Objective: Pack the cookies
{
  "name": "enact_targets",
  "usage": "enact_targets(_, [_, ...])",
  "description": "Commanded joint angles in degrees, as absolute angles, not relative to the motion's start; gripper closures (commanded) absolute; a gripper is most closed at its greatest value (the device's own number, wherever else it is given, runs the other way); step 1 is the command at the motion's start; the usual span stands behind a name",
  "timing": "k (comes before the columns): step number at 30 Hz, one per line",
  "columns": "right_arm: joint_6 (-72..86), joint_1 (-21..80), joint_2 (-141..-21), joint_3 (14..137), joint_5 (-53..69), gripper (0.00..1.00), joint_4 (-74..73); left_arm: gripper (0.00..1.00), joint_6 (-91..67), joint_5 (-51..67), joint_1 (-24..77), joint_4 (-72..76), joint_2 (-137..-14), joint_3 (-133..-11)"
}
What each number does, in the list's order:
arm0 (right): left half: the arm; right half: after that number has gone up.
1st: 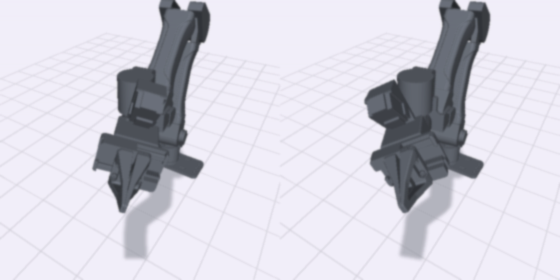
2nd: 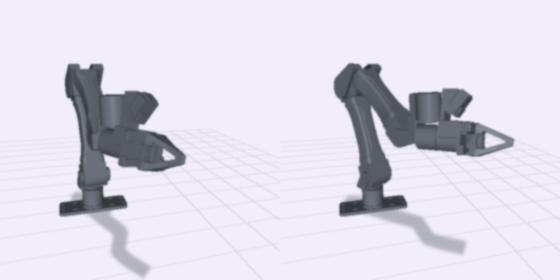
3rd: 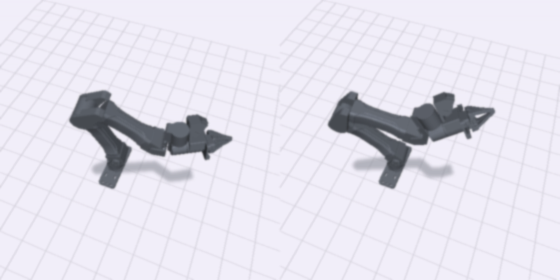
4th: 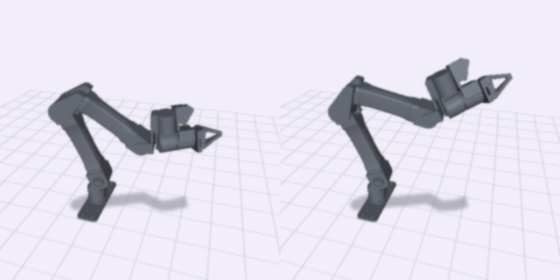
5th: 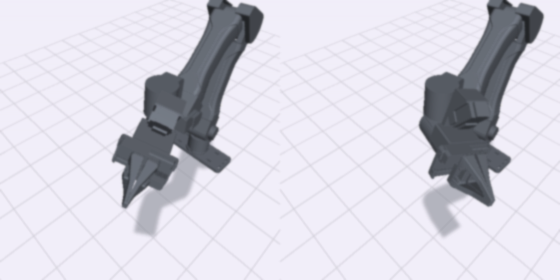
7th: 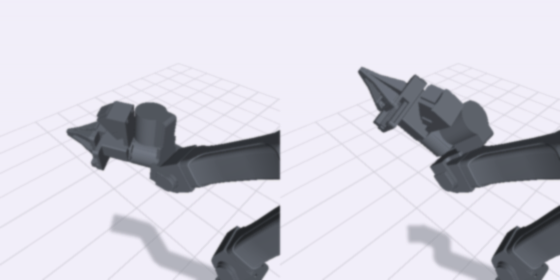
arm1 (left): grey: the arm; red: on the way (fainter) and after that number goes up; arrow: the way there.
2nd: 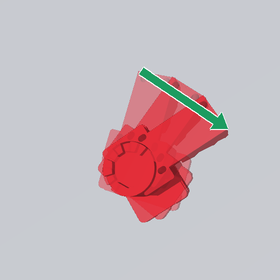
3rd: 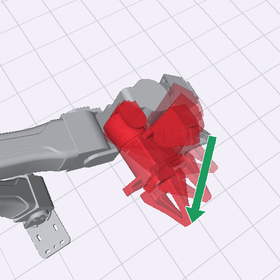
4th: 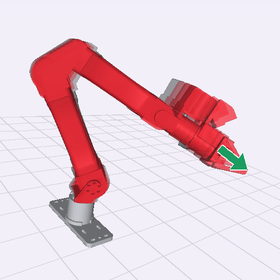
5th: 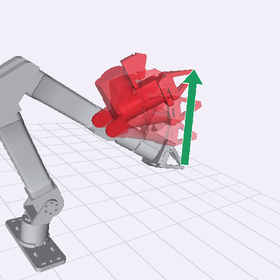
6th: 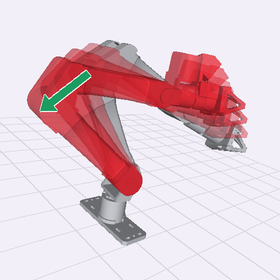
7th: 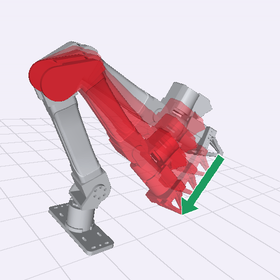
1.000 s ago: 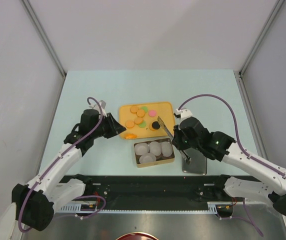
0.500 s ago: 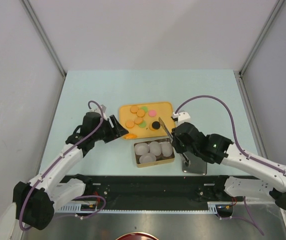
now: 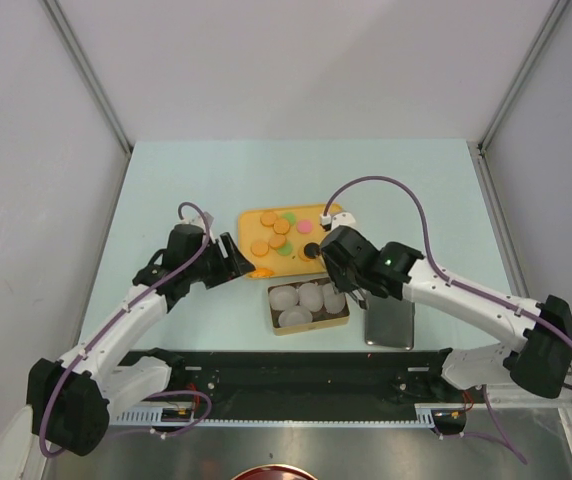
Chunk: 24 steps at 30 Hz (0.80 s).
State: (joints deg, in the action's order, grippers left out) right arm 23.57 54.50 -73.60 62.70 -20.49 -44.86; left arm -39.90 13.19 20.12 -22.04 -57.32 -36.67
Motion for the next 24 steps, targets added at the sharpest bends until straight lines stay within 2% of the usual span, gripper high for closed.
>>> enact_targets(1, [20.22, 54.14, -75.40, 68.02, -19.07, 0.53, -44.30, 0.27, -38.23, 11.51, 20.39, -22.59, -56.25, -38.76])
enact_targets(24, [21.89, 47.20, -82.35, 66.18, -9.84, 0.43, -33.84, 0.26, -37.53, 11.60, 20.39, -21.62, -58.54, -38.23])
